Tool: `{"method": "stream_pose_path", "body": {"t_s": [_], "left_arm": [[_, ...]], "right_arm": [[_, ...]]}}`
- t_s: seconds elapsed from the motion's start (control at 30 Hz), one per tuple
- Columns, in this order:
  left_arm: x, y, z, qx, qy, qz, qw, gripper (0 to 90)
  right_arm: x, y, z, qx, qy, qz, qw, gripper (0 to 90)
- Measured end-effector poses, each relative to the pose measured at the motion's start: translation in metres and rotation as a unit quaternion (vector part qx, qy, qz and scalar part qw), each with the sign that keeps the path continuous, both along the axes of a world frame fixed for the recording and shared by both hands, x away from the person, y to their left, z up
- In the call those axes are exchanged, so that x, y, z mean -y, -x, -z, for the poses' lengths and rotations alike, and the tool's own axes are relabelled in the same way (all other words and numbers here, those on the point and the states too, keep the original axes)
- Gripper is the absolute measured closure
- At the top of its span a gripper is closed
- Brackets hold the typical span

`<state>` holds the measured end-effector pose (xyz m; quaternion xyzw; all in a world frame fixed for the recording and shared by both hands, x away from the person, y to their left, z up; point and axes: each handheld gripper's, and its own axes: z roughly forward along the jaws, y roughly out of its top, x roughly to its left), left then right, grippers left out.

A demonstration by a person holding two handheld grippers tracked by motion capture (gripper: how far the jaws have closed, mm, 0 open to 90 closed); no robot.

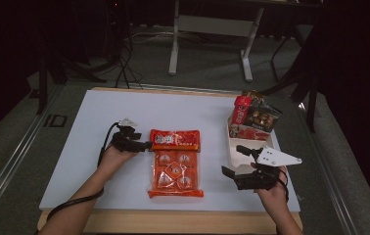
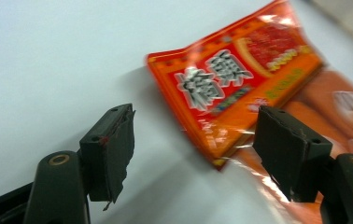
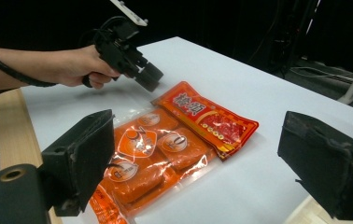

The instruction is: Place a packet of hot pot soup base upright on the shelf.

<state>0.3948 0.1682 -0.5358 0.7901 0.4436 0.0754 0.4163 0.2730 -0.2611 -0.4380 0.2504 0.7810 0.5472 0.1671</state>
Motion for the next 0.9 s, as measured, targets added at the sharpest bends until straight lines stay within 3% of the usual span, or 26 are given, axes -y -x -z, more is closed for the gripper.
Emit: {"method": "stream_pose_path", "body": {"t_s": [0.07, 0.2, 0.23, 0.4, 0.47, 0.63, 0.9], "left_arm": [[0.001, -0.005, 0.005, -0.005, -0.005, -0.006, 1.0000, 29.7], [0.003, -0.009, 0.009, -0.010, -0.006, -0.002, 0.9999, 31.0], [0.004, -0.013, 0.012, -0.019, 0.004, 0.005, 0.9998, 32.3], [0.007, -0.019, 0.016, -0.030, 0.011, 0.017, 0.9993, 41.8], [0.007, -0.021, 0.017, -0.042, 0.028, 0.025, 0.9984, 46.2], [0.014, -0.023, 0.017, -0.051, 0.033, 0.053, 0.9967, 53.4], [0.024, -0.026, 0.018, -0.057, 0.041, 0.064, 0.9955, 60.5]], "right_arm": [[-0.001, 0.001, 0.000, 0.002, -0.005, -0.007, 1.0000, 10.1], [-0.004, 0.002, 0.001, 0.002, 0.006, -0.010, 0.9999, 10.2], [-0.005, 0.003, 0.002, 0.005, 0.012, -0.010, 0.9999, 10.3], [-0.007, 0.004, 0.002, 0.003, 0.015, -0.017, 0.9997, 12.6], [-0.007, 0.005, 0.002, 0.002, 0.015, -0.019, 0.9997, 12.5], [-0.006, 0.004, 0.002, 0.000, 0.014, -0.018, 0.9997, 13.1], [-0.005, 0.003, 0.002, -0.002, 0.011, -0.020, 0.9998, 13.3]]}}
